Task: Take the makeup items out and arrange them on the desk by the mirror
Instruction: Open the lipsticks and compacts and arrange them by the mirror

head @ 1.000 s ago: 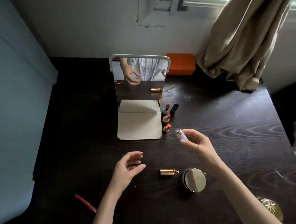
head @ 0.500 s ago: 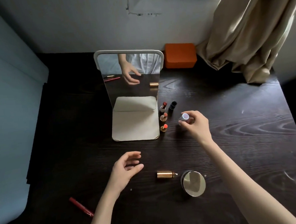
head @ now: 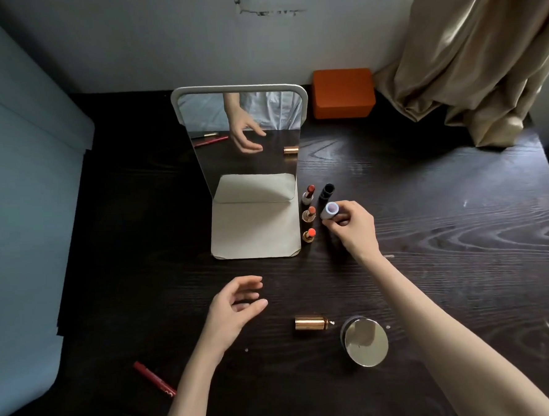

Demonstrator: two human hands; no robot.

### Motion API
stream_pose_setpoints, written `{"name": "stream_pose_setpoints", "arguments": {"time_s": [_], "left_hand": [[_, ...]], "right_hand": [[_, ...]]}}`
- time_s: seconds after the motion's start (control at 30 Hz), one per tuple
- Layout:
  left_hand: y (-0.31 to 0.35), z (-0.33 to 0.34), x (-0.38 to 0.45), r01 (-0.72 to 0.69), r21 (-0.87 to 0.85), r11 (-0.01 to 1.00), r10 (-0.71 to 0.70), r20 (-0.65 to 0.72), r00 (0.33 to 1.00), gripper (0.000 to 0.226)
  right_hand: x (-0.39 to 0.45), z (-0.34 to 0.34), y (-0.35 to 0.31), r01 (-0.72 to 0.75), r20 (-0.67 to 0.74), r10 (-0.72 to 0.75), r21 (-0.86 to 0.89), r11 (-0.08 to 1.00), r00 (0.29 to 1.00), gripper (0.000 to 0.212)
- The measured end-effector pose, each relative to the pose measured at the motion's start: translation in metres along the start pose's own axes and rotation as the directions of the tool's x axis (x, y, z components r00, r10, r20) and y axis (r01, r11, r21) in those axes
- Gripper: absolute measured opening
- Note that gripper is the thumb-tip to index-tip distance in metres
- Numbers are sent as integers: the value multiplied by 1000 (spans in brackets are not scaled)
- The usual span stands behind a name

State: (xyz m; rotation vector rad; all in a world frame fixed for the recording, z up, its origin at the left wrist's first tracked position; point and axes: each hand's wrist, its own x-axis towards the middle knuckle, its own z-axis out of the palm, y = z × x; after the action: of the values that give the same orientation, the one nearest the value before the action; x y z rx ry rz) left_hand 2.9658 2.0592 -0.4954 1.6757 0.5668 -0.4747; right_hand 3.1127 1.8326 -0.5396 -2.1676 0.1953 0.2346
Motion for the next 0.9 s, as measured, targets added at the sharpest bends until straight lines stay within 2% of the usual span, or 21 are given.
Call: {"name": "stream_pose_setpoints", "arguments": {"time_s": [0.37, 0.5, 0.7, 0.8, 0.83, 0.9], "left_hand": [[-1, 0, -2, -7, 6, 1000, 7, 9, 1000, 36], [-2, -1, -2, -13, -1, 1000, 13, 9, 1000, 36], [-5, -1, -4, -25, -17, 1000, 25, 19, 1000, 37], [-6, 0, -7, -43, -23, 999, 44, 33, 999, 37], [-6, 1, -8, -50, -26, 998, 51, 38, 998, 37], [-7, 3, -10, -60, -25, 998, 61, 51, 997, 36]], "right_hand": [[0, -1, 3, 0, -14, 0, -24, 1000, 1000, 16], [0, 1, 5, -17, -18, 17, -11, 1000, 1000, 21], [-3, -2, 1, -62, 4, 62, 22, 998, 998, 44], [-20, -10, 3, -132, -3, 132, -21, 991, 991, 41], [-31, -14, 3, -122, 18, 123, -56, 991, 992, 36], [-58, -19, 3, -34, 164, 59, -147, 989, 985, 28]]}}
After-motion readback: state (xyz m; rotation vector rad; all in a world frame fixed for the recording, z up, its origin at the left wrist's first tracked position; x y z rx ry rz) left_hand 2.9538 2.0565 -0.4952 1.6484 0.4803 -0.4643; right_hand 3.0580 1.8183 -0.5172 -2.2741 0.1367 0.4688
